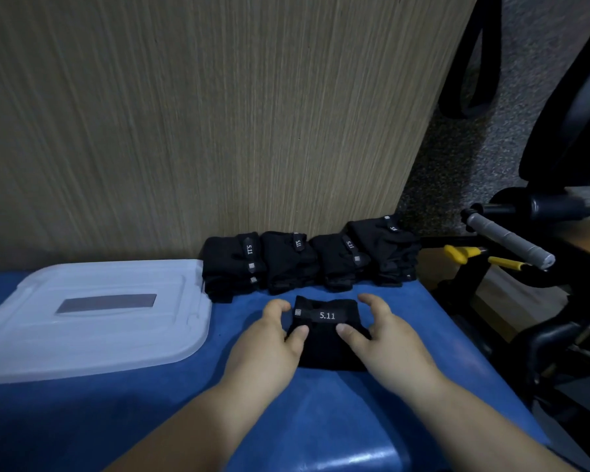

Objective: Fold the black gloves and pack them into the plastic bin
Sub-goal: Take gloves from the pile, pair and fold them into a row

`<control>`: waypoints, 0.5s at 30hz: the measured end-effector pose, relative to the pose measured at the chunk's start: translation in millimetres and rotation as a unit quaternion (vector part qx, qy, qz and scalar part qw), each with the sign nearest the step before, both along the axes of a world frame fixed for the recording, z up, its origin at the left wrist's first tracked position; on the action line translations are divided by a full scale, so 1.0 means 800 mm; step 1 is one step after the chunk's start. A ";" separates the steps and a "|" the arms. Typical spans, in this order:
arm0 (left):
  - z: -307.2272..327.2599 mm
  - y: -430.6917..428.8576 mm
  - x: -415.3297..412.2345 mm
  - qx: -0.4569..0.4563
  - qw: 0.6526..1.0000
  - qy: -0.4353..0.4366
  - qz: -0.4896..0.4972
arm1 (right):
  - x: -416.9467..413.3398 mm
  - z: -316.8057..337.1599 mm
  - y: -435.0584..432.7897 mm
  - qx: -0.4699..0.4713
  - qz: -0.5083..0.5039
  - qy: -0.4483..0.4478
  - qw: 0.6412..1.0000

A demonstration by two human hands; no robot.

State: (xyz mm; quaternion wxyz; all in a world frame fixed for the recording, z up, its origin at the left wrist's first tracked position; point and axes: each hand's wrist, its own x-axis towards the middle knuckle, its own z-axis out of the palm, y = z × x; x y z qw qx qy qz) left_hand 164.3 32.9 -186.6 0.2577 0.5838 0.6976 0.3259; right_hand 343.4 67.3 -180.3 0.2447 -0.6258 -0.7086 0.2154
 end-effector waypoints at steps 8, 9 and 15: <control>-0.002 -0.006 0.014 0.161 0.975 0.152 -0.003 | -0.004 -0.003 -0.005 0.150 0.139 -0.111 0.972; 0.001 -0.010 0.017 0.168 0.971 0.167 -0.034 | -0.003 -0.005 -0.002 0.149 0.173 -0.123 0.966; -0.012 -0.013 0.018 0.010 0.956 0.249 -0.155 | -0.001 -0.006 0.004 0.028 0.204 -0.163 0.965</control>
